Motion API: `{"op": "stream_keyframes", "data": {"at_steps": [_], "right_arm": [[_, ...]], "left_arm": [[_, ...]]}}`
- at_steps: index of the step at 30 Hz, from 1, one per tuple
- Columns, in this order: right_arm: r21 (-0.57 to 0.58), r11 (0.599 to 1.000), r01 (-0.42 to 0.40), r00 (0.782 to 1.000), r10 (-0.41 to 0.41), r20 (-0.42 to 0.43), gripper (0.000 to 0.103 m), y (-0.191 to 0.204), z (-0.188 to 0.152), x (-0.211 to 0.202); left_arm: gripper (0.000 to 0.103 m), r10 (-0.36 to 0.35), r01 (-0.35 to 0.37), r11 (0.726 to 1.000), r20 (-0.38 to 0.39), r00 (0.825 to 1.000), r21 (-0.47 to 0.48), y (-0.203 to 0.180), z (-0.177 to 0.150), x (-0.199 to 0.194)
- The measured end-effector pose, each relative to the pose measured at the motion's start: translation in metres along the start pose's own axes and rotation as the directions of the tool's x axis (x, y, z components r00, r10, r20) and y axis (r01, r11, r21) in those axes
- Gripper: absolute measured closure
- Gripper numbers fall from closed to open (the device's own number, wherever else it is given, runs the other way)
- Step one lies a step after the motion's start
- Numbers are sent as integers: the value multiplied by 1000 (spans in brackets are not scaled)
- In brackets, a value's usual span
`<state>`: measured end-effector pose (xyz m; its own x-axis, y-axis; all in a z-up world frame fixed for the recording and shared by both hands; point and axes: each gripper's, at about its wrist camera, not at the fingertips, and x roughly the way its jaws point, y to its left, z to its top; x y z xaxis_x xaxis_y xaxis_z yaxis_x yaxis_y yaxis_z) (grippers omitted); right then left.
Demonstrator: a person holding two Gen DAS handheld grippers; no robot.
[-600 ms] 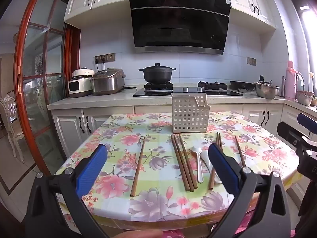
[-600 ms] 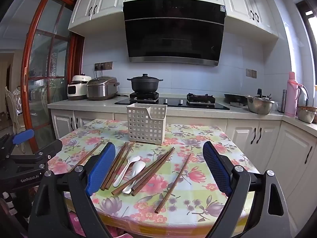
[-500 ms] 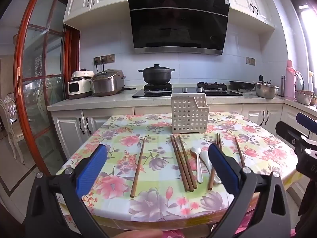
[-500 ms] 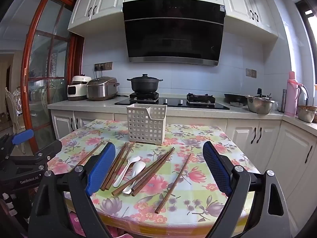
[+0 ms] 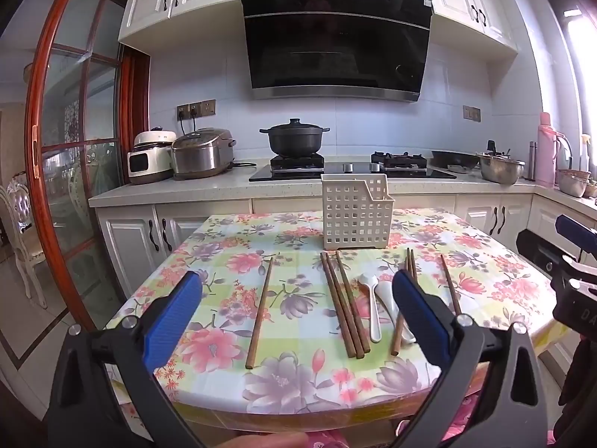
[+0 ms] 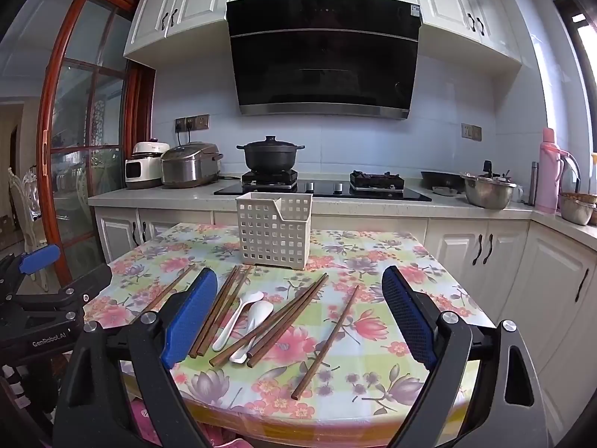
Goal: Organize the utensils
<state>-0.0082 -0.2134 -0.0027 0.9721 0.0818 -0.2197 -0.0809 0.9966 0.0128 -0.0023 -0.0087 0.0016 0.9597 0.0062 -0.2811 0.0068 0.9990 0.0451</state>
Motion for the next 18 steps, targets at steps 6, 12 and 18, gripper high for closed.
{"op": "stream_keyframes", "data": {"at_steps": [6,12,18], "right_arm": [[7,1000,0,1000,0,-3,18,0,-1,4],[11,1000,1,1000,0,-11,18,1,-3,5],[12,1000,0,1000,0,-13,18,0,-3,5]], "left_arm": [[4,-6,6,1000,-4,1000,-2,5,-1,0],[4,-5,5,1000,-6,1000,-2,5,-2,0],[4,-6,6,1000,-7,1000,-2,5,-2,0]]}}
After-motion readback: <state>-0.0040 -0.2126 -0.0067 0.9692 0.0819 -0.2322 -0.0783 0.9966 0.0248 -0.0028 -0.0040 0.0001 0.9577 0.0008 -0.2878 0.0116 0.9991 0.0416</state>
